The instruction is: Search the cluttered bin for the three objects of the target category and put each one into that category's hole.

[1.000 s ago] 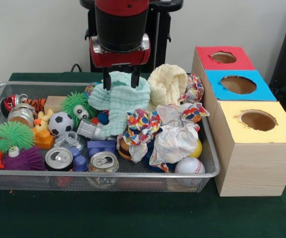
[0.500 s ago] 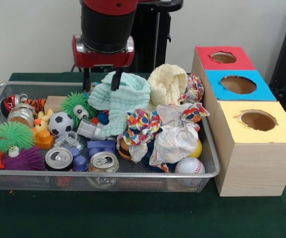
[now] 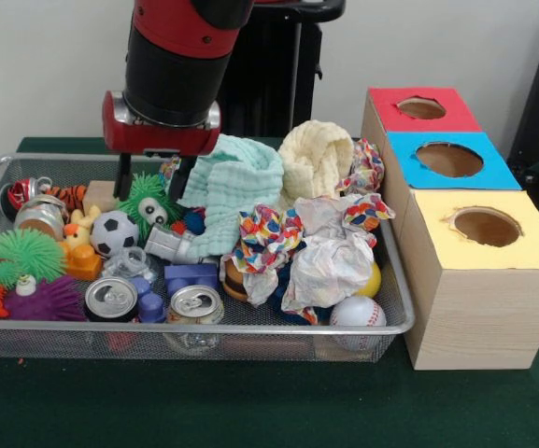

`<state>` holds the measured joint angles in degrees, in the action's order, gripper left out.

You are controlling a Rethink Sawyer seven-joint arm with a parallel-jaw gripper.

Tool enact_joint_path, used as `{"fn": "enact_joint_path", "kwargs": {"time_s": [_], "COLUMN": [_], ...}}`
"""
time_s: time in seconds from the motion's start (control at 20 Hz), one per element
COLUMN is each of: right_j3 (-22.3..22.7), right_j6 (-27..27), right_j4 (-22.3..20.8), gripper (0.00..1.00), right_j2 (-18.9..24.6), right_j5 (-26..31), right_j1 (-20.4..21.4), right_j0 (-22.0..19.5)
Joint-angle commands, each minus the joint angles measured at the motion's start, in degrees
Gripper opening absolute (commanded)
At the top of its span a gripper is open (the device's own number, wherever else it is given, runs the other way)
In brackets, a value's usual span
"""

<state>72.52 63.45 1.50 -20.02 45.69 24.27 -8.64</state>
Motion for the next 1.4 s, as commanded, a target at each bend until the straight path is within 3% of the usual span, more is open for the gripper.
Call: {"fn": "enact_joint_path", "kwargs": {"time_s": [0.05, 0.65, 1.4], "right_j3": [1.71, 2.36, 7.61], "right_j6": [8.28, 9.83, 15.29], "right_j4": [-3.33, -1.62, 2.12], "gripper": [1.0, 1.0, 1.0], "right_j2": [3.59, 5.33, 6.65], "right_j5": [-5.35, -10.41, -14.87], "right_j1": [-4.15, -7.38, -8.81], "right_j0": [-2.18, -3.97, -4.45]}}
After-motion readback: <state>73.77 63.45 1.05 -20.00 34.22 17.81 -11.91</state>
